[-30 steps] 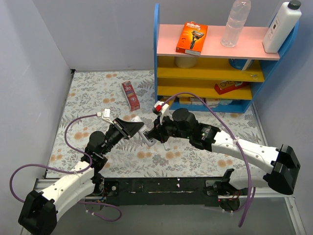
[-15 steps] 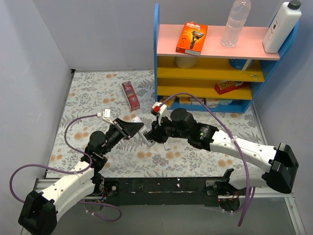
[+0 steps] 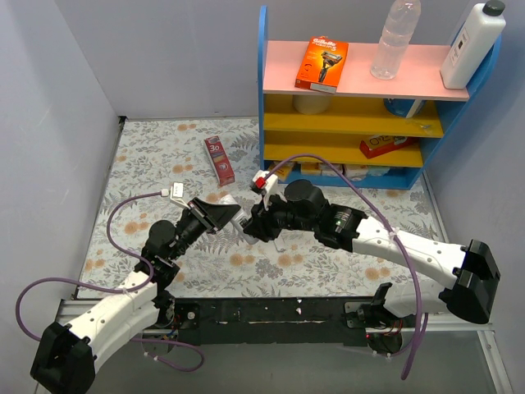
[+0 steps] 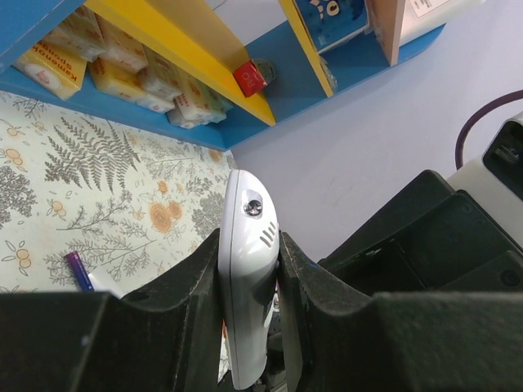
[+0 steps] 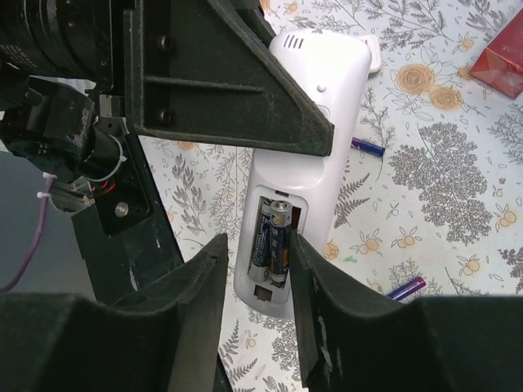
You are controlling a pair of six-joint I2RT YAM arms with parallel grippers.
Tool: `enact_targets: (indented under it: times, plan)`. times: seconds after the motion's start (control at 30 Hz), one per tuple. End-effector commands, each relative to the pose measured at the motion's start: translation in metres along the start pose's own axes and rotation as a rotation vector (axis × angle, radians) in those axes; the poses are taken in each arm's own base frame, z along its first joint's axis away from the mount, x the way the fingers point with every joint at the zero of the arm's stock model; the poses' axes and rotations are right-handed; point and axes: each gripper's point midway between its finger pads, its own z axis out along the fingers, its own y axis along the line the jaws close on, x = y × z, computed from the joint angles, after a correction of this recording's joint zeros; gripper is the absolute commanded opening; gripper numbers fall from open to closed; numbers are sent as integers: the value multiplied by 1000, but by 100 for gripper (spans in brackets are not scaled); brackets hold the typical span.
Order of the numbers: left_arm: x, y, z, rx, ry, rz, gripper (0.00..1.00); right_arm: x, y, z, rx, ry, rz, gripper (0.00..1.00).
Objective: Load the batteries into the remote control
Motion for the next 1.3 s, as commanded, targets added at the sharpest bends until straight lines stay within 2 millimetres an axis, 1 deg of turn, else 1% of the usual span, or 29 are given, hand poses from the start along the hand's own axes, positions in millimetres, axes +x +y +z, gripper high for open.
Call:
enact_targets:
  times: [0.0, 0.2, 0.3, 0.33, 0.37, 0.43, 0.47, 0.5, 0.6, 0.67, 0.7, 0.77, 0.97, 1.1, 1.27]
  plan:
    - [-9, -30, -4, 107, -25, -3, 0, -21, -5, -12, 43, -25, -68, 46]
    - [-7, -30, -3, 109, -15, -7, 0, -27, -10, -23, 82, -22, -101, 49]
    - [-6, -30, -4, 109, -10, -10, 0, -31, -12, -29, 89, -21, -147, 49]
    - [-7, -31, -4, 111, -11, -11, 0, -34, -10, -32, 80, -27, -165, 50]
    - [-6, -31, -4, 109, -8, -13, 0, -40, -7, -35, 62, -38, -223, 50]
    - [-5, -32, -4, 111, 1, -13, 0, -47, 2, -40, 10, -55, -278, 50]
    - [-5, -32, -4, 113, 4, -13, 0, -54, 7, -44, -14, -76, -334, 50]
    - [-4, -33, -4, 114, 7, -16, 0, -53, 16, -46, -66, -72, -363, 50]
    - [-2, -34, -4, 120, 19, -19, 0, -58, 27, -49, -138, -70, -448, 49]
    - [-3, -37, -4, 126, 25, -17, 0, -56, 29, -47, -166, -51, -496, 47]
    - [-1, -38, -4, 129, 35, -17, 0, -60, 32, -48, -185, -57, -519, 46]
    - [-1, -40, -3, 137, 40, -17, 0, -58, 32, -46, -201, -46, -575, 44]
    - [4, -49, -2, 169, 85, -6, 0, -54, 28, -43, -224, -48, -758, 42]
    - [5, -54, -1, 191, 107, 0, 0, -48, 25, -39, -244, -15, -803, 40]
    - [7, -57, 1, 201, 123, 9, 0, -43, 27, -35, -276, 13, -812, 33]
